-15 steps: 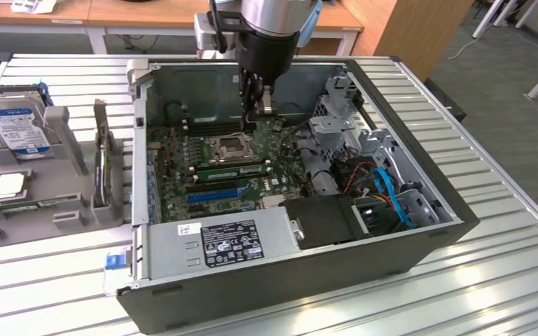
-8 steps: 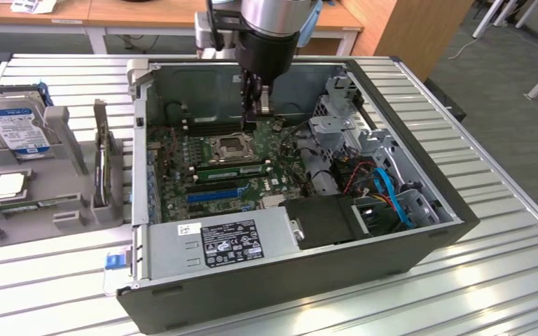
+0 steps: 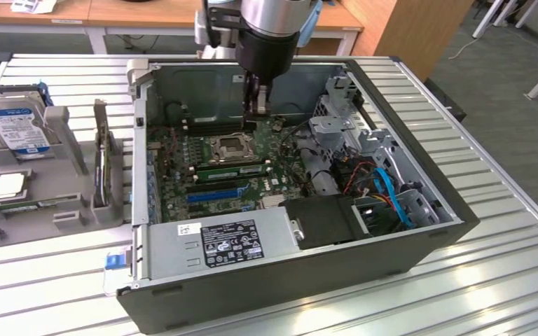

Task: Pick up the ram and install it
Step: 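Press down the ram until it locks into place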

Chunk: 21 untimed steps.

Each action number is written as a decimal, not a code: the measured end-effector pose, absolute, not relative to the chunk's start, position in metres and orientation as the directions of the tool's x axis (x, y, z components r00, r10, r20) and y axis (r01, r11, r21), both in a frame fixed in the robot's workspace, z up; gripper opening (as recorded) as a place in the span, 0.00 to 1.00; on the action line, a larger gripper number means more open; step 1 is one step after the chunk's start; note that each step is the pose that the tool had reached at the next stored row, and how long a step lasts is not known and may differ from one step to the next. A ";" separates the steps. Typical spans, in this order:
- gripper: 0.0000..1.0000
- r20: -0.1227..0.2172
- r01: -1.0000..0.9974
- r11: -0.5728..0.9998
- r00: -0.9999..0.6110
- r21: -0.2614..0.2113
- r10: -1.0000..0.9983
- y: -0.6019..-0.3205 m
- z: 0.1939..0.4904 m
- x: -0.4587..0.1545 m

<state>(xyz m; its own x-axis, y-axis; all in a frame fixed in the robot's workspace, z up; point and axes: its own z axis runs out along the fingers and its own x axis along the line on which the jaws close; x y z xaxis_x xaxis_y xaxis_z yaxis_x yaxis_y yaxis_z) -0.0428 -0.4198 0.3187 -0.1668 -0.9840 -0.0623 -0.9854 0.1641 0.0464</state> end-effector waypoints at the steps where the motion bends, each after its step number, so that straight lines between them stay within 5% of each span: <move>1: 0.10 -0.062 -0.983 0.176 -0.179 0.046 -0.982 -0.420 0.319 -0.043; 21: 0.10 -0.062 -0.917 0.395 -0.397 0.046 -0.916 -0.420 0.318 -0.043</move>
